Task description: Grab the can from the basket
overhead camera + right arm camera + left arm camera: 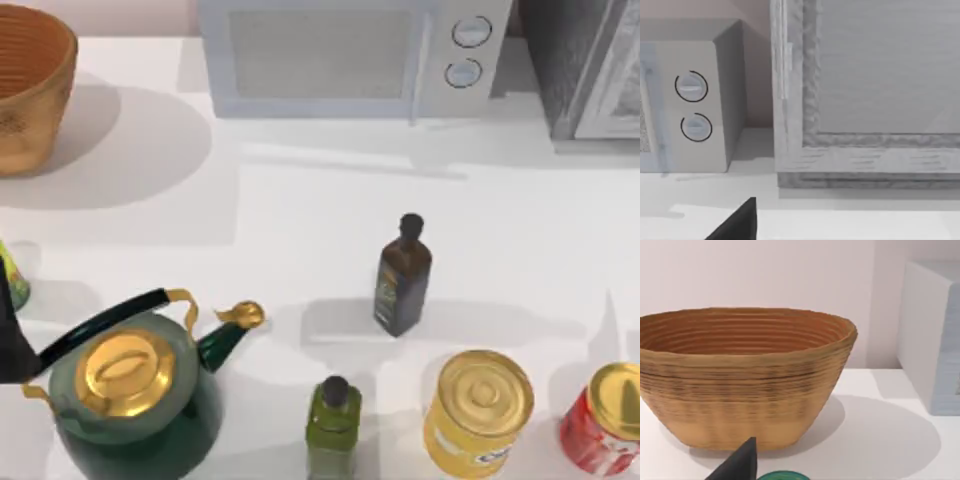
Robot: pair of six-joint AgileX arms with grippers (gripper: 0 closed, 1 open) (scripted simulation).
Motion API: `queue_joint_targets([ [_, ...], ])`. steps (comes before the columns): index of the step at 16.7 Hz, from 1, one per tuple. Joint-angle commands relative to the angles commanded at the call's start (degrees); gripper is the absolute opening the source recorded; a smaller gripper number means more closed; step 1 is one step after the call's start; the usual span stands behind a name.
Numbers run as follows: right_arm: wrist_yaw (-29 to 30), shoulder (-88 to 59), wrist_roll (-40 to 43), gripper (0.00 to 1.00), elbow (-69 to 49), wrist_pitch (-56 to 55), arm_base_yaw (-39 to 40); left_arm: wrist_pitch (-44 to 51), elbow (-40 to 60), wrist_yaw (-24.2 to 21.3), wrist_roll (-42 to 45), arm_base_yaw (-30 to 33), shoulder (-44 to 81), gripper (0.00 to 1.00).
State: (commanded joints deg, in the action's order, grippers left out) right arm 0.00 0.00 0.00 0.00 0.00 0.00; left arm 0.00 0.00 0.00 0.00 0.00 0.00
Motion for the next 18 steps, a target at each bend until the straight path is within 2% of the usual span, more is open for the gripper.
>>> queue_joint_targets([
  [4, 0.00, 0.00, 0.00, 1.00, 0.00, 0.00, 0.00, 0.69, 1.63, 0.02, 0.14, -0.30, 1.61, 1.00],
  [8, 0.00, 0.00, 0.00, 1.00, 0.00, 0.00, 0.00, 5.11, 11.14, -0.27, 1.05, -1.64, 11.56, 1.00],
  [12, 0.00, 0.00, 0.00, 1.00, 0.00, 0.00, 0.00, 12.97, 27.07, -1.28, 2.67, -3.36, 28.64, 1.00],
  [18, 0.00, 0.00, 0.00, 1.00, 0.00, 0.00, 0.00, 28.56, 58.30, -3.63, 5.83, -6.41, 62.21, 1.00],
])
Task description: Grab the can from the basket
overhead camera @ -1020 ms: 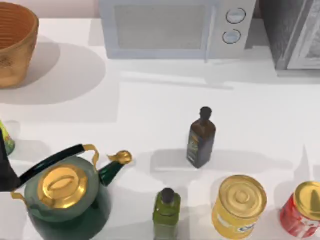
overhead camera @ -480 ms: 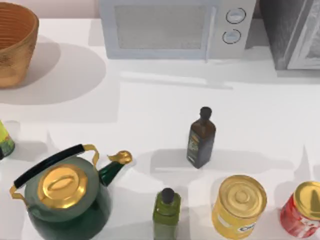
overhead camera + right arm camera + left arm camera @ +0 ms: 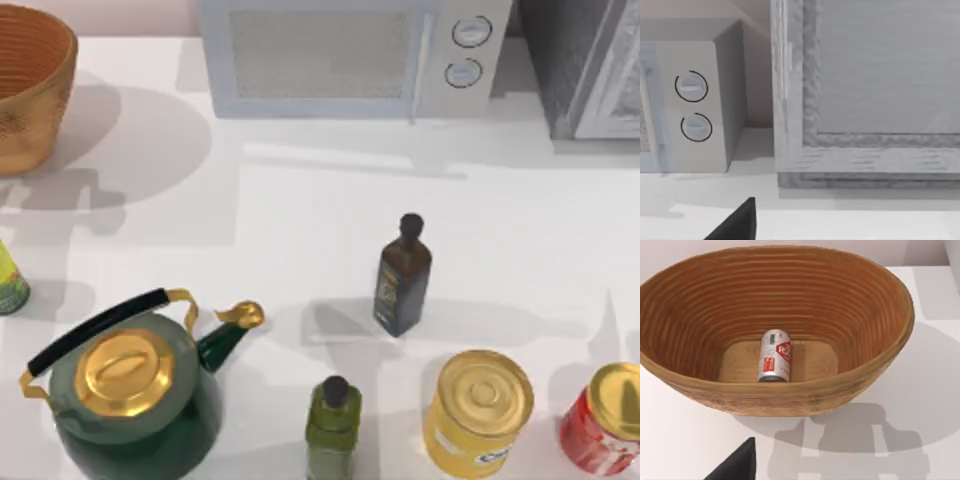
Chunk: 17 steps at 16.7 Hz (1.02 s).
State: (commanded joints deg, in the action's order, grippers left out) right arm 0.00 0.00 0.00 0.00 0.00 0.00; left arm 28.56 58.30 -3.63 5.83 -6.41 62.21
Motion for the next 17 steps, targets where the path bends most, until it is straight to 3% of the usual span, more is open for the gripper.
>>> queue_joint_targets([
  [10, 0.00, 0.00, 0.00, 1.00, 0.00, 0.00, 0.00, 26.03, 53.00, -3.76, 5.04, -4.83, 56.55, 1.00],
  [17, 0.00, 0.00, 0.00, 1.00, 0.00, 0.00, 0.00, 36.21, 74.42, -5.24, 7.05, -6.31, 79.11, 1.00],
])
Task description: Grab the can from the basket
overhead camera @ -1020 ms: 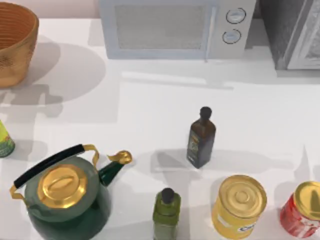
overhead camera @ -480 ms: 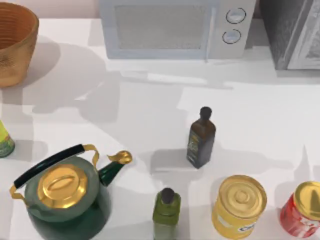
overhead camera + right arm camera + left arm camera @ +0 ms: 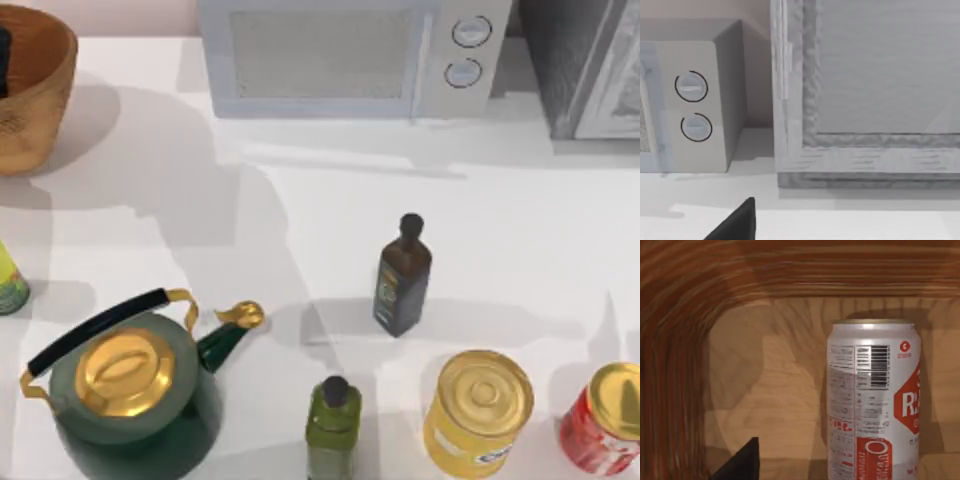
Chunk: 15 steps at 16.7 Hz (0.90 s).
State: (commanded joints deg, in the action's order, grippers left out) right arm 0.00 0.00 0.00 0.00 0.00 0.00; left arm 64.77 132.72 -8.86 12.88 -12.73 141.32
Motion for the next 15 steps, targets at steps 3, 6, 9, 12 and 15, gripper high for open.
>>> queue_joint_targets([
  [3, 0.00, 0.00, 0.00, 1.00, 0.00, 0.00, 0.00, 0.79, 1.72, -0.11, 0.16, -0.10, 1.79, 1.00],
  [6, 0.00, 0.00, 0.00, 1.00, 0.00, 0.00, 0.00, 0.79, 1.72, -0.11, 0.16, -0.10, 1.79, 1.00],
  [9, 0.00, 0.00, 0.00, 1.00, 0.00, 0.00, 0.00, -0.11, 1.53, -0.05, -0.05, 0.27, 2.38, 1.00],
  [12, 0.00, 0.00, 0.00, 1.00, 0.00, 0.00, 0.00, -3.80, 0.71, 0.01, -0.46, 0.54, 5.28, 1.00],
  [15, 0.00, 0.00, 0.00, 1.00, 0.00, 0.00, 0.00, -6.94, -0.01, 0.06, -0.73, 0.85, 7.65, 1.00],
])
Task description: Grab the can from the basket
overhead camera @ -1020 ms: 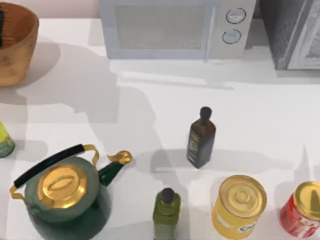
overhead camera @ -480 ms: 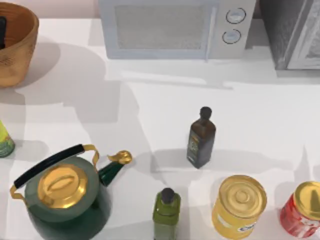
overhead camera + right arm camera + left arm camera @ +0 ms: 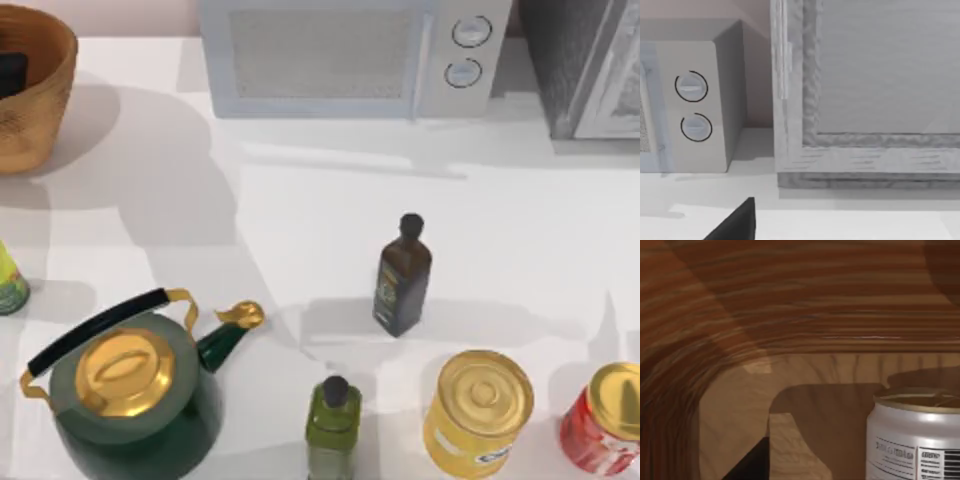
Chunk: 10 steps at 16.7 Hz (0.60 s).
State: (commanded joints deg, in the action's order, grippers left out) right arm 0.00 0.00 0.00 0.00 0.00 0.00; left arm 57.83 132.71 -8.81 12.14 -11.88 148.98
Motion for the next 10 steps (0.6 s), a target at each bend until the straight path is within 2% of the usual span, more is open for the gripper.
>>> queue_joint_targets([
  [4, 0.00, 0.00, 0.00, 1.00, 0.00, 0.00, 0.00, -0.16, -0.04, 0.00, -0.01, 0.02, 0.12, 1.00],
  [10, 0.00, 0.00, 0.00, 1.00, 0.00, 0.00, 0.00, -0.16, -0.04, 0.00, -0.01, 0.02, 0.12, 0.55],
])
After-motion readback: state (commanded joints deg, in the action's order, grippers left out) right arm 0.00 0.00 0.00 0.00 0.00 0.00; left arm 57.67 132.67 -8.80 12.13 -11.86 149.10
